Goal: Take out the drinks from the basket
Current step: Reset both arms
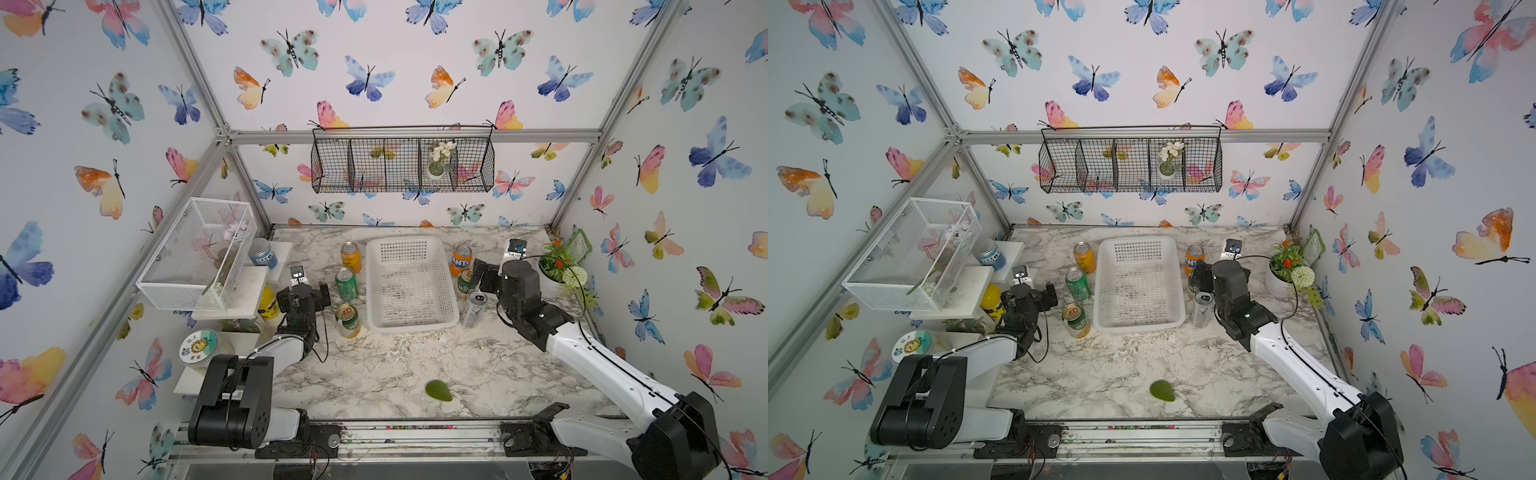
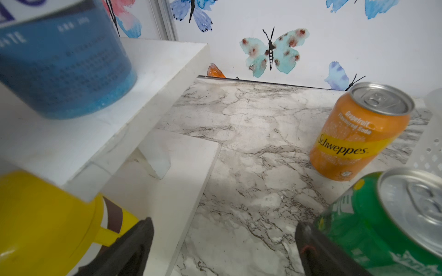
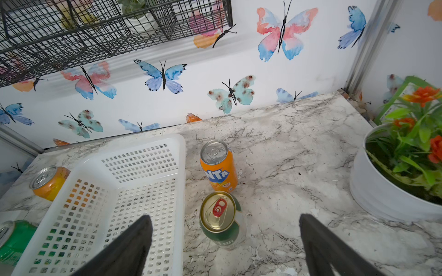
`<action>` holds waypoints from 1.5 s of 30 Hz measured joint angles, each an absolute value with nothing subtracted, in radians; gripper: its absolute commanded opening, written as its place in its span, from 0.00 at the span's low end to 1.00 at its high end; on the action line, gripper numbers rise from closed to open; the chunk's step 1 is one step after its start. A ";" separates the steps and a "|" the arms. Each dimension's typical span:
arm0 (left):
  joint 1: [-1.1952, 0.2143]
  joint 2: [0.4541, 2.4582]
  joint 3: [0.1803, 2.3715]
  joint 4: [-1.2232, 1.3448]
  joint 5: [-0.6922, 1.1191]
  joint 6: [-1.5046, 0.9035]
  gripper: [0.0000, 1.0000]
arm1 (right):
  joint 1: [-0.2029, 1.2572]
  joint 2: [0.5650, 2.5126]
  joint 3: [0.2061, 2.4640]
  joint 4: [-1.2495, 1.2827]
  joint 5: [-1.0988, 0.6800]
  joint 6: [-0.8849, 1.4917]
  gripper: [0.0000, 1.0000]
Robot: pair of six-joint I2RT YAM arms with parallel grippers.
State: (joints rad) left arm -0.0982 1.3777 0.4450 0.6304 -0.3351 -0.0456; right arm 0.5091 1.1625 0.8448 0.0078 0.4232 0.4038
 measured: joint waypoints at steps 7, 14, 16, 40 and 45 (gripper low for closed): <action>-0.129 1.392 0.358 0.748 -0.331 -0.012 0.99 | 0.509 1.162 0.844 0.008 0.424 0.403 0.99; -0.136 1.390 0.263 0.891 -0.331 0.002 0.99 | 0.509 1.153 0.830 0.008 0.427 0.403 0.99; -0.126 1.390 0.263 0.918 -0.331 -0.005 0.99 | 0.509 1.144 0.826 0.008 0.435 0.402 0.99; -0.105 1.426 0.174 1.111 -0.332 -0.027 0.99 | 0.490 1.251 0.781 0.071 0.616 0.387 1.00; -0.105 1.426 0.174 1.111 -0.332 -0.027 0.99 | 0.455 1.291 0.717 0.200 0.614 0.276 0.98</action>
State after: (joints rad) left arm -0.1051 1.4258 0.1741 1.1107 -0.3317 -0.0265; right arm 0.4549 1.2911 0.7174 0.2005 0.6144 0.2764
